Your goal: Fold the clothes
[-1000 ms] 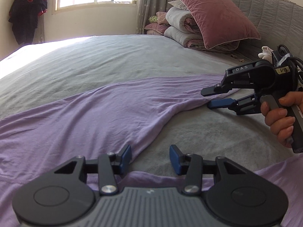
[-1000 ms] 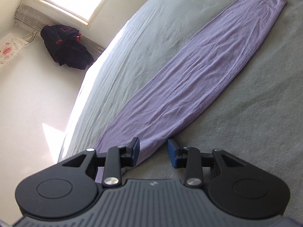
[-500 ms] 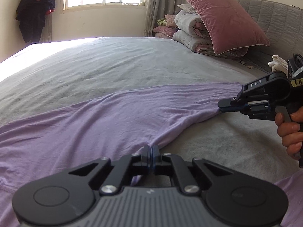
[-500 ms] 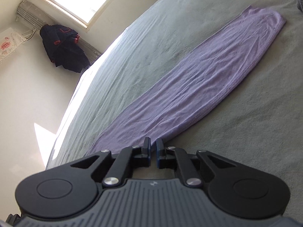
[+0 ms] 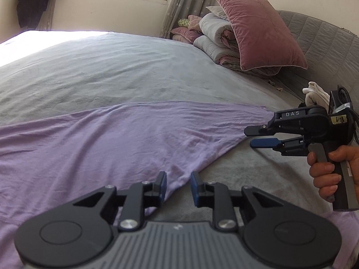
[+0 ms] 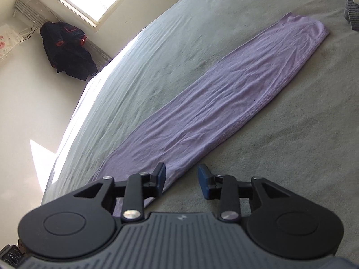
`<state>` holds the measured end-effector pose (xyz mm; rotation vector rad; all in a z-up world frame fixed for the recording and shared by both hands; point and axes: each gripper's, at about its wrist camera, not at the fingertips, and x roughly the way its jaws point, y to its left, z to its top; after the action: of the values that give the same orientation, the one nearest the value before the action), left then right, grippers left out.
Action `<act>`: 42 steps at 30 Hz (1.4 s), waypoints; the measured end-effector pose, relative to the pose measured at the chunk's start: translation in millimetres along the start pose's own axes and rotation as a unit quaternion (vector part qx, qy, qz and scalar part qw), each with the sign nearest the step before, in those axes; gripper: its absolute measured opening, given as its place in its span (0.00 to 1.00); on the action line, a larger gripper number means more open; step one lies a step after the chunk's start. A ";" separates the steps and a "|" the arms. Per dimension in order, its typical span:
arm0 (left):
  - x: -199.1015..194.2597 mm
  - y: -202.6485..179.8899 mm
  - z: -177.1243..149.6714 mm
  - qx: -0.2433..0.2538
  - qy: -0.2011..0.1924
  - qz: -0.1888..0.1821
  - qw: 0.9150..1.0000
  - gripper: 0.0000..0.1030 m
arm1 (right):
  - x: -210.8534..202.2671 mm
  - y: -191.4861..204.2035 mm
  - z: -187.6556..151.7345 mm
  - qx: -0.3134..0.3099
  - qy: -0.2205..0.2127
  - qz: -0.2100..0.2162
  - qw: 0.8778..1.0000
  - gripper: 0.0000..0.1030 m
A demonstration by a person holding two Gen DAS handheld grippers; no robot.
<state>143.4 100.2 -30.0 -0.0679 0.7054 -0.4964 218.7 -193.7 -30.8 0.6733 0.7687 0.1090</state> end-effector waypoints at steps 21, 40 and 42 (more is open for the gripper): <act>-24.7 20.2 2.3 -0.052 -0.031 0.032 0.998 0.48 | -32.5 -31.3 -17.9 -0.060 -0.070 -0.092 0.991 0.40; -128.5 127.4 -58.5 -0.203 -0.142 0.196 0.949 0.50 | -9.5 123.3 -92.8 -0.300 -0.005 -0.014 0.954 0.41; -130.1 130.2 -63.8 -0.203 -0.150 0.196 0.948 0.49 | -0.2 143.7 -100.8 -0.323 0.001 -0.004 0.946 0.41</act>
<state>72.1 281.4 -29.2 -0.3745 0.4939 0.0503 171.6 -28.0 2.7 0.0442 0.6829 0.3379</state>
